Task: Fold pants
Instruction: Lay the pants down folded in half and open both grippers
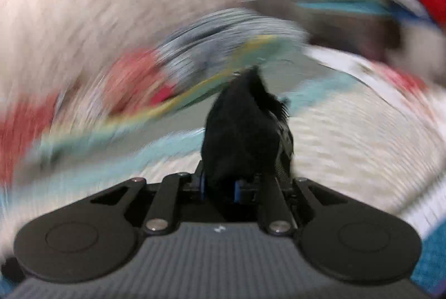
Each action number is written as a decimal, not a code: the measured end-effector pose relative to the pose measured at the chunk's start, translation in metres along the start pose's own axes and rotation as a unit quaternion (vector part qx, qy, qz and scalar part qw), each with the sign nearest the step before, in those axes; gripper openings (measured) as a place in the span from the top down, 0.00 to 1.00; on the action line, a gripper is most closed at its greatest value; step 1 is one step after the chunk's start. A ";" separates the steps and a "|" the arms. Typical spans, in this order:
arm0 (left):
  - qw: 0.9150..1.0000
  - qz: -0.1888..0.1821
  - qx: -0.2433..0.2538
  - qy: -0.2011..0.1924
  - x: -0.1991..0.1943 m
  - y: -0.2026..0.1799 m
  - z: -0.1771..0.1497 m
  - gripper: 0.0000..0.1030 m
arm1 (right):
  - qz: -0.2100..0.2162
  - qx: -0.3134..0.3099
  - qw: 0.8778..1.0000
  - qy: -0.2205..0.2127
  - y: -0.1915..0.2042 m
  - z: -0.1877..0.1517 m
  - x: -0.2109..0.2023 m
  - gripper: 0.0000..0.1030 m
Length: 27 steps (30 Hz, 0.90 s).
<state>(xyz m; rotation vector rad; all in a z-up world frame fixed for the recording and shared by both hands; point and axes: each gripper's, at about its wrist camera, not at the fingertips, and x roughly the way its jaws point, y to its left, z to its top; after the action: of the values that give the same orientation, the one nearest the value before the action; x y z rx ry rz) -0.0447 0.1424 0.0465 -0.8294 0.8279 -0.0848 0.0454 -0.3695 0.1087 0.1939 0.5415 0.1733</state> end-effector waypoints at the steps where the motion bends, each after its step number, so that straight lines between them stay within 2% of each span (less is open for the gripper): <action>1: 1.000 0.006 0.012 0.008 0.008 -0.006 -0.004 0.46 | 0.004 -0.049 0.999 0.014 0.024 -0.008 0.005 0.80; 2: 1.000 0.014 0.024 0.015 0.015 -0.010 -0.007 0.46 | 0.006 -0.097 0.995 0.031 0.046 -0.018 0.013 0.79; 4: 0.998 0.029 0.044 0.032 0.027 -0.017 -0.015 0.46 | 0.012 -0.189 0.979 0.081 0.087 -0.045 0.033 0.77; 6: 0.997 0.032 0.053 0.046 0.032 -0.018 -0.022 0.46 | 0.017 -0.258 0.953 0.158 0.109 -0.078 0.063 0.68; 7: 0.997 0.035 0.056 0.049 0.033 -0.017 -0.025 0.46 | 0.002 -0.292 0.942 0.168 0.117 -0.092 0.069 0.66; 9: 0.996 0.042 0.060 0.049 0.030 -0.012 -0.029 0.45 | -0.030 -0.357 0.925 0.124 0.129 -0.109 0.063 0.57; 10: 0.996 0.046 0.058 0.048 0.029 -0.007 -0.031 0.45 | -0.035 -0.365 0.922 0.122 0.130 -0.108 0.060 0.55; 12: 0.996 0.053 0.047 0.048 0.028 0.002 -0.030 0.45 | -0.031 -0.346 0.930 0.122 0.126 -0.099 0.051 0.37; 14: 0.996 0.063 0.030 0.047 0.029 0.013 -0.030 0.45 | -0.011 -0.322 0.940 0.115 0.120 -0.097 0.038 0.34; 18: 0.996 0.079 0.019 0.048 0.031 0.025 -0.031 0.45 | 0.008 -0.303 0.948 0.096 0.120 -0.099 0.015 0.34; 22: 0.993 0.107 0.038 0.044 0.030 0.025 -0.034 0.45 | 0.033 -0.215 0.972 0.083 0.113 -0.082 0.018 0.34; 25: 0.989 0.127 0.055 0.043 0.032 0.021 -0.037 0.45 | 0.029 -0.155 0.983 0.092 0.103 -0.074 0.033 0.35; 27: 0.987 0.138 0.063 0.045 0.035 0.018 -0.039 0.45 | 0.031 -0.111 0.985 0.125 0.094 -0.082 0.046 0.42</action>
<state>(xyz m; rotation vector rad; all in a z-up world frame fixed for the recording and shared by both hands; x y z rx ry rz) -0.0514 0.1173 -0.0027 -0.5901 1.0043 0.0704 0.0303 -0.2578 0.0383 -0.0298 0.7620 0.3193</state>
